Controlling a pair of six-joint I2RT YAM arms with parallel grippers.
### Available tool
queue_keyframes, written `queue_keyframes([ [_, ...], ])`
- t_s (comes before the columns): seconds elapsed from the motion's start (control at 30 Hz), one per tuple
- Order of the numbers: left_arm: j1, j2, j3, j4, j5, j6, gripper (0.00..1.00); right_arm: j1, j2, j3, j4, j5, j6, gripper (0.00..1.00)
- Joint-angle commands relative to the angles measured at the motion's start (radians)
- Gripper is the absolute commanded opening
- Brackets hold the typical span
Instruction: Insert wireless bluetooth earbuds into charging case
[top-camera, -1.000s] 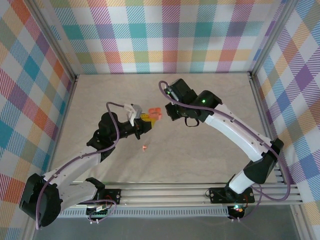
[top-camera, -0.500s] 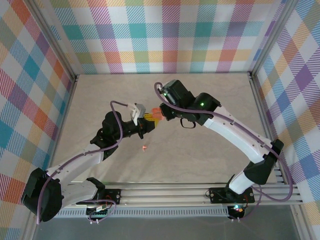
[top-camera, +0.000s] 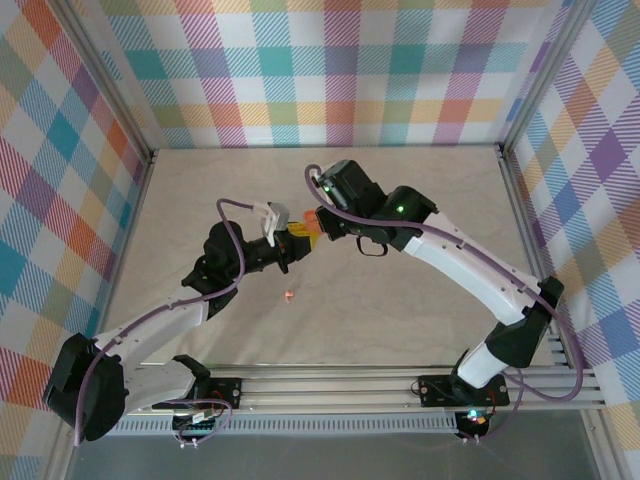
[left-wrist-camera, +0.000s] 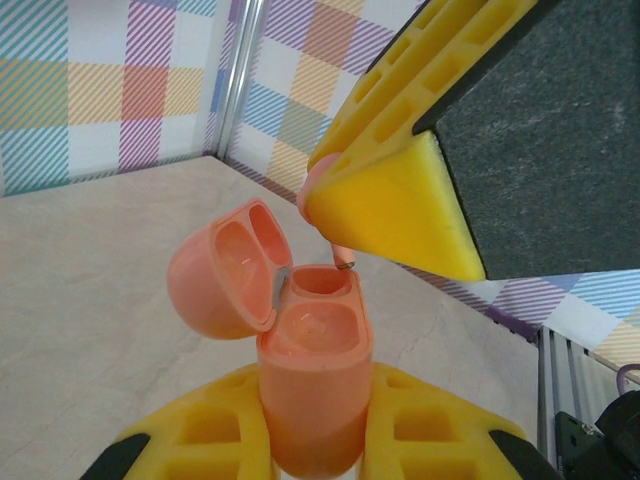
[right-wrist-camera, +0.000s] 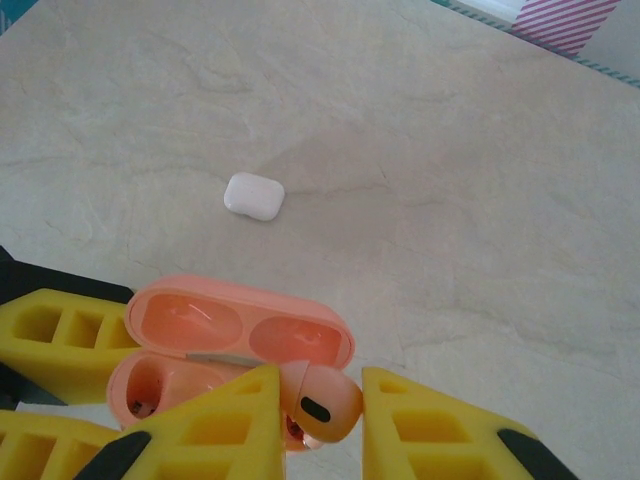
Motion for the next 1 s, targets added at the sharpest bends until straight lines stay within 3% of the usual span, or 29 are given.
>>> queue_keyframes([
  [0.0, -0.01, 0.007, 0.037, 0.063, 0.0, -0.019, 0.0, 0.009, 0.009, 0.028, 0.023, -0.004, -0.015, 0.22],
  [0.7, -0.017, 0.009, 0.049, 0.068, -0.003, -0.029, 0.0, 0.01, 0.031, -0.011, 0.033, 0.005, -0.026, 0.22],
  [0.97, -0.017, 0.012, 0.056, 0.069, -0.013, -0.027, 0.0, 0.01, 0.0, -0.07, 0.054, -0.083, 0.024, 0.23],
])
